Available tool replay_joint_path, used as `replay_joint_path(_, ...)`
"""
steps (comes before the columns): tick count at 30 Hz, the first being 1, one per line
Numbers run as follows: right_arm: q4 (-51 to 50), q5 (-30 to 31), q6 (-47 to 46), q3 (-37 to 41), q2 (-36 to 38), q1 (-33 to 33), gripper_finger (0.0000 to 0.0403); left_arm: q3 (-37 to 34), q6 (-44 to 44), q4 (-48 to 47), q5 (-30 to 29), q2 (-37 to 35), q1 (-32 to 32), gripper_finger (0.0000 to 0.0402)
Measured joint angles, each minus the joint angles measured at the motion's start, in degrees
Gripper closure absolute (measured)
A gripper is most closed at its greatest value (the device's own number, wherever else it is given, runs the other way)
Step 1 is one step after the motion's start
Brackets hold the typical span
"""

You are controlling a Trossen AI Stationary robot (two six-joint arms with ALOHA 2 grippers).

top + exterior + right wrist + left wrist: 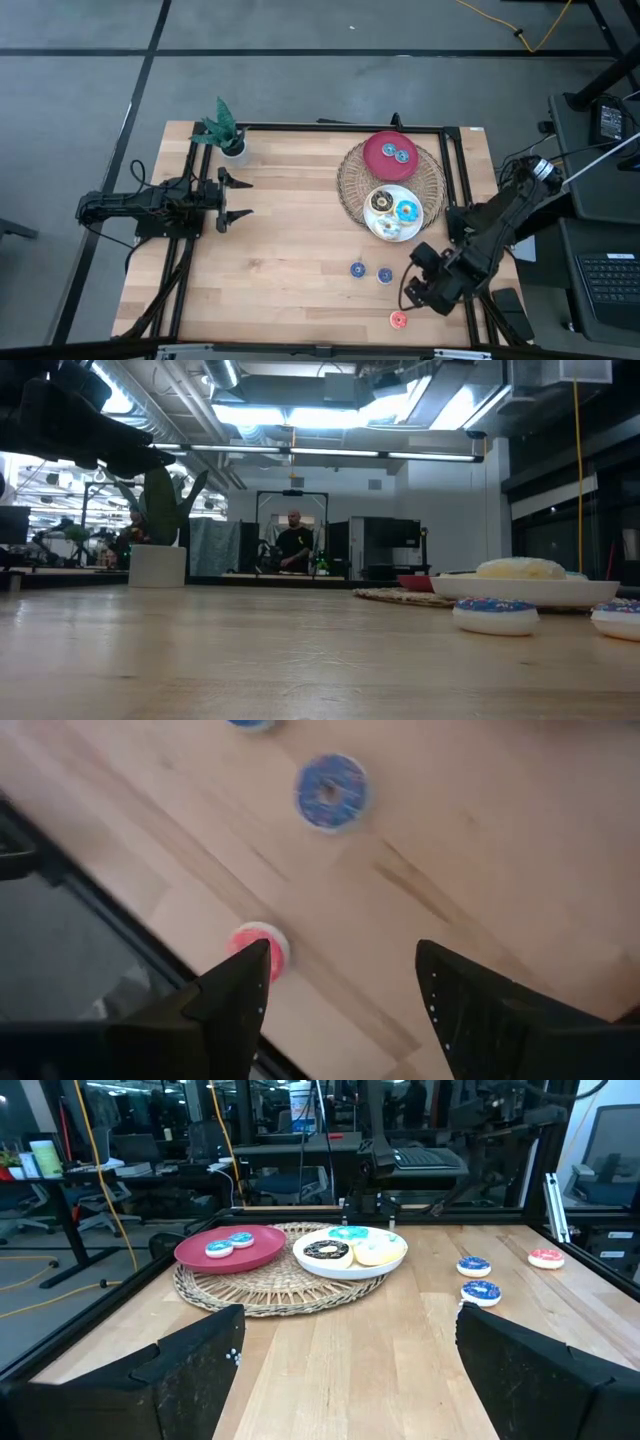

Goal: Pick & Place donuts
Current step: Put the small pink donut on the red plate

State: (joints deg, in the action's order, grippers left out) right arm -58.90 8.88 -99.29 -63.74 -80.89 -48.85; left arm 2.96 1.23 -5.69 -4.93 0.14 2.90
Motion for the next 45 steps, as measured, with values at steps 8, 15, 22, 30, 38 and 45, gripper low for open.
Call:
replay_joint_path(8,7.76,-0.11,-10.20,6.92,-1.13,-6.52,0.0152,0.00,0.00,0.00,0.00,0.00,0.01,0.0048)
replay_joint_path(15,12.30,-0.84,-11.71,7.58,-4.96,-8.89,0.0152,0.00,0.00,-0.02,0.00,0.00,0.02,0.0048)
replay_joint_path(22,18.89,-1.00,-11.40,7.58,-9.06,-9.52,0.0152,0.01,0.00,-0.01,0.00,0.00,0.01,0.0048)
replay_joint_path(30,22.34,-0.98,-8.73,7.40,-13.74,-9.50,0.0152,0.02,0.00,0.00,0.00,0.00,0.00,0.0048)
replay_joint_path(38,22.64,-0.96,-4.11,4.37,-18.39,-8.98,0.0152,0.00,0.00,0.00,0.00,0.00,0.00,0.0049)
replay_joint_path(45,23.61,-0.80,-0.80,2.48,-20.52,-7.46,0.0152,0.01,0.00,-0.01,0.00,0.00,0.00,0.0049)
